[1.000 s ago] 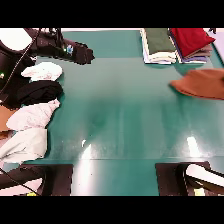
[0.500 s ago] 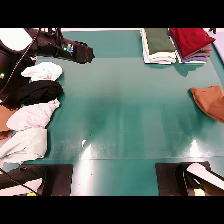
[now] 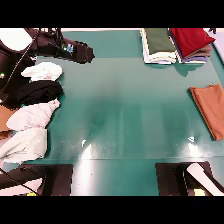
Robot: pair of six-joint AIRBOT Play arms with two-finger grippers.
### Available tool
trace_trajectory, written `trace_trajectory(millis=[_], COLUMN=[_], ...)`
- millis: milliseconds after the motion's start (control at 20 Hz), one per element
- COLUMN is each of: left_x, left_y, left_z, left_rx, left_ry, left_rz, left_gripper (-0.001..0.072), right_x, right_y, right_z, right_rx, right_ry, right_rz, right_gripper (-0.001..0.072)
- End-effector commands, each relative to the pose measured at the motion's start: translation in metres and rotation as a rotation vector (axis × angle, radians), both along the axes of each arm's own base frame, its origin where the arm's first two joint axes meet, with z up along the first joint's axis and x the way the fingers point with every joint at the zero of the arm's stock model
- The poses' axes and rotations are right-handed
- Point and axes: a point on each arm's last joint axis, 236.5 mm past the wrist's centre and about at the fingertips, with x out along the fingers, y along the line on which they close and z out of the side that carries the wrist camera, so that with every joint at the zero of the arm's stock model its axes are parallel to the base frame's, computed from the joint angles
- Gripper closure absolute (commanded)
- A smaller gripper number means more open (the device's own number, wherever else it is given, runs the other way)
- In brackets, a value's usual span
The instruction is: Fold the shirts.
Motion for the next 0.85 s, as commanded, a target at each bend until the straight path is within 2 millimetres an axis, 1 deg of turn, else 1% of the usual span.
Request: trace_trajectory(millis=[0, 50, 150, 250, 300, 350, 400, 450, 550, 600, 700, 800], left_x=[0.000, -0.002, -0.001, 0.001, 0.003, 0.004, 0.006, 0.007, 0.011, 0.012, 0.014, 0.014], left_y=[0.000, 0.000, 0.000, -0.001, -0.001, -0.001, -0.001, -0.001, -0.002, -0.002, -0.002, -0.002], left_z=[0.000, -0.002, -0.001, 0.002, 0.004, 0.006, 0.008, 0.010, 0.014, 0.016, 0.018, 0.018], left_rx=[-0.002, 0.003, 0.000, -0.008, -0.014, -0.019, -0.024, -0.029, -0.040, -0.045, -0.051, -0.051], left_ry=[0.001, 0.008, 0.005, -0.008, -0.017, -0.024, -0.033, -0.040, -0.058, -0.066, -0.076, -0.076], left_rz=[0.000, -0.004, -0.003, 0.003, 0.007, 0.010, 0.013, 0.017, 0.024, 0.027, 0.032, 0.032], left_gripper=[0.0686, 0.0686, 0.0686, 0.0686, 0.0686, 0.0686, 0.0686, 0.0686, 0.0685, 0.0686, 0.0685, 0.0686], right_x=[0.058, 0.070, 0.085, 0.092, 0.094, 0.094, 0.092, 0.090, 0.086, 0.084, 0.083, 0.082], right_y=[0.080, 0.111, 0.171, 0.228, 0.252, 0.278, 0.299, 0.317, 0.346, 0.356, 0.368, 0.375], right_z=[0.052, 0.058, 0.062, 0.063, 0.063, 0.060, 0.057, 0.055, 0.049, 0.045, 0.038, 0.032], right_rx=[0.069, 0.081, 0.085, 0.100, 0.109, 0.121, 0.133, 0.140, 0.156, 0.164, 0.178, 0.191], right_ry=[-0.228, -0.245, -0.243, -0.241, -0.239, -0.232, -0.221, -0.212, -0.193, -0.181, -0.158, -0.134], right_rz=[0.193, 0.279, 0.457, 0.619, 0.687, 0.757, 0.819, 0.873, 0.954, 0.983, 1.015, 1.035], right_gripper=[0.0115, 0.0115, 0.0116, 0.0127, 0.0201, 0.0343, 0.0558, 0.0693, 0.0693, 0.0693, 0.0693, 0.0693])
